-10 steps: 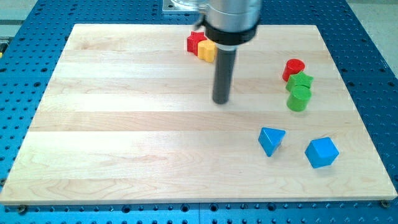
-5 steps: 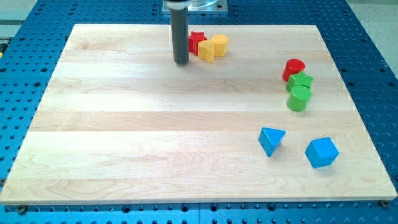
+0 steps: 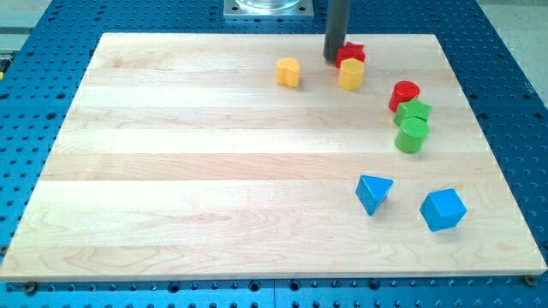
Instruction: Form a line with red and green blocks
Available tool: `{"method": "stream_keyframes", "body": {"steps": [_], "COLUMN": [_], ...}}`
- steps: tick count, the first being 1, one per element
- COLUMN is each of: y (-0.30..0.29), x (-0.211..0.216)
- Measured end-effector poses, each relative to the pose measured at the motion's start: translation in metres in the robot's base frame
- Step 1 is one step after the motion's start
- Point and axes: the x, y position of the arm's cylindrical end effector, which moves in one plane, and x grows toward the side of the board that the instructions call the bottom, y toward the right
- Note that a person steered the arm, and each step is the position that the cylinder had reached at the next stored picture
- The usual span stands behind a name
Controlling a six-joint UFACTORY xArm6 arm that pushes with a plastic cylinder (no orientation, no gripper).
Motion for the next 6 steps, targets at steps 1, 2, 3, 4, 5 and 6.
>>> {"method": "stream_keyframes", "body": {"steps": [1,2,3,4,5,6], "y": [0.047,0.077,0.061,0.034,0.022,0.047], "x": [0.001,0.030,0.010,0.014,0.019,0.030]}}
